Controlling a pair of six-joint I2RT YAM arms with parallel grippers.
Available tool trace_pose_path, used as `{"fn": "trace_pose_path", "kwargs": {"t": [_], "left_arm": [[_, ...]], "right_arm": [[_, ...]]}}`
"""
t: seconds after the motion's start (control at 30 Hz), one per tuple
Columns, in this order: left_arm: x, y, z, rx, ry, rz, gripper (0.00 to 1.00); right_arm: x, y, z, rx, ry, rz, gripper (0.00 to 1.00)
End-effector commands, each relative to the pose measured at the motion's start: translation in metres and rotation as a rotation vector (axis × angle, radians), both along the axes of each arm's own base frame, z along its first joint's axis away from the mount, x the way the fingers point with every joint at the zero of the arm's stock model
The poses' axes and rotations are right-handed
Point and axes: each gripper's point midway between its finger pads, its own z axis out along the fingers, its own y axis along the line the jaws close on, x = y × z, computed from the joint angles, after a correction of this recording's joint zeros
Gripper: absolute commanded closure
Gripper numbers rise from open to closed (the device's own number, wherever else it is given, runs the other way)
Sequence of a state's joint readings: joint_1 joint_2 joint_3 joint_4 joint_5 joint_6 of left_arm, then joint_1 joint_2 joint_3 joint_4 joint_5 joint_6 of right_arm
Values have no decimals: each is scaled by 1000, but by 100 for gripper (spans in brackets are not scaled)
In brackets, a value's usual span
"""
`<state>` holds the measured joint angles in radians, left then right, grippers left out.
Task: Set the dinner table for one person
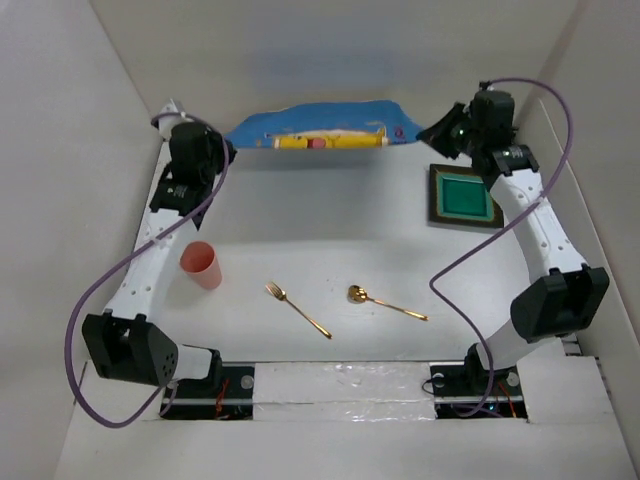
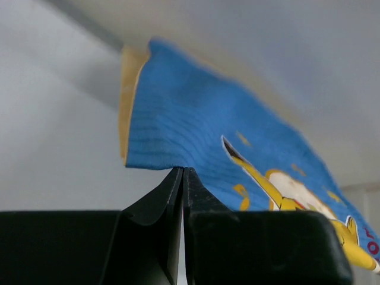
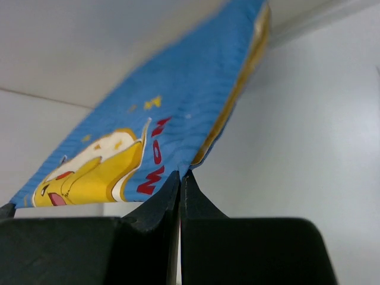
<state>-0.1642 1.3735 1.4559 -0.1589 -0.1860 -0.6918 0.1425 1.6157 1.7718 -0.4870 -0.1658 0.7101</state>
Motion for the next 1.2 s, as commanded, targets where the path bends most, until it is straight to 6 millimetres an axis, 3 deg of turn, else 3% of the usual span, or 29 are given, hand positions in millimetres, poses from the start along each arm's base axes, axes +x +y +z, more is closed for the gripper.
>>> {"fn": "trace_pose_path", "kwargs": {"t": [0.0,0.03,0.13,0.17,0.23,0.3,0.4,0.47,0.7,0.93,1.17], "left_arm": [[-10,-10,-78,-48,112,-42,100],[-19,-11,-115,-49,167,-49,100],[-32,-15,-170,-60,263,-76,100],[-42,-15,-199,-52,325,-78,100],[-54,-20,-236,-20,397,-95,100],[-62,-20,-257,15,457,-78,100],[-75,-22,-285,33,533,-91,100],[-83,-20,-292,39,554,-89,100],[-111,-8,-287,64,566,-64,100],[-124,-6,-292,79,595,-79,100],[-133,-6,-283,67,586,-84,100]], "right_arm": [[-6,-1,-76,-14,105,26,100],[-16,-2,-120,-27,191,30,100],[-35,-5,-174,-55,296,34,100],[-46,-8,-205,-67,351,28,100],[-55,-11,-233,-80,400,22,100],[-67,-15,-264,-101,474,14,100],[-81,-18,-288,-118,538,13,100],[-87,-20,-289,-123,542,10,100],[-124,-35,-298,-176,588,0,100],[-158,-34,-308,-180,620,25,100],[-169,-32,-314,-192,645,40,98]]}}
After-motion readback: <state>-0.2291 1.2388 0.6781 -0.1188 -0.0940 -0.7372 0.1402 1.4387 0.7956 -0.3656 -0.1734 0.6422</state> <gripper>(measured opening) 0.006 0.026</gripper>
